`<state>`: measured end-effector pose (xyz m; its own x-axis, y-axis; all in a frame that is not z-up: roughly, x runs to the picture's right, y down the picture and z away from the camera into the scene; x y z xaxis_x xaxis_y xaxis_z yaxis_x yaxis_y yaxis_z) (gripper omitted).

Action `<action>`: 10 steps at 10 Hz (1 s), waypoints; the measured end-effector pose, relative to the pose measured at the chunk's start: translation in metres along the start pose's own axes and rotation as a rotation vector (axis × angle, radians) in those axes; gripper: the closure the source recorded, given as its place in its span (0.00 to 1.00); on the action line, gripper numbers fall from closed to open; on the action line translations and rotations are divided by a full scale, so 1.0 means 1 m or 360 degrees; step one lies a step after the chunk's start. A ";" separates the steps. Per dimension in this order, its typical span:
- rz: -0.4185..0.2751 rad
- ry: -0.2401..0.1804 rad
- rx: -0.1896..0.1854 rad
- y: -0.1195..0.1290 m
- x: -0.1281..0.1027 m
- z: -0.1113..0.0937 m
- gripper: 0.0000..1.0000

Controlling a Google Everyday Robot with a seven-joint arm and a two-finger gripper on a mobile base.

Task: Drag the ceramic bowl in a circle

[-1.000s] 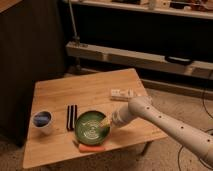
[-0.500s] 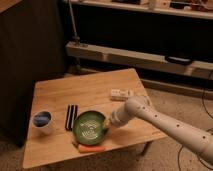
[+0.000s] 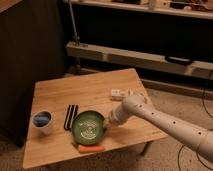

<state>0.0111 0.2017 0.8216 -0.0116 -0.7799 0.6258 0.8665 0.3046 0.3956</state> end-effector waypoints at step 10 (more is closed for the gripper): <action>0.0058 0.0067 -0.0195 0.016 0.063 -0.026 0.97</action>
<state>0.0372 0.1427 0.8497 0.0395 -0.7926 0.6084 0.9204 0.2660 0.2867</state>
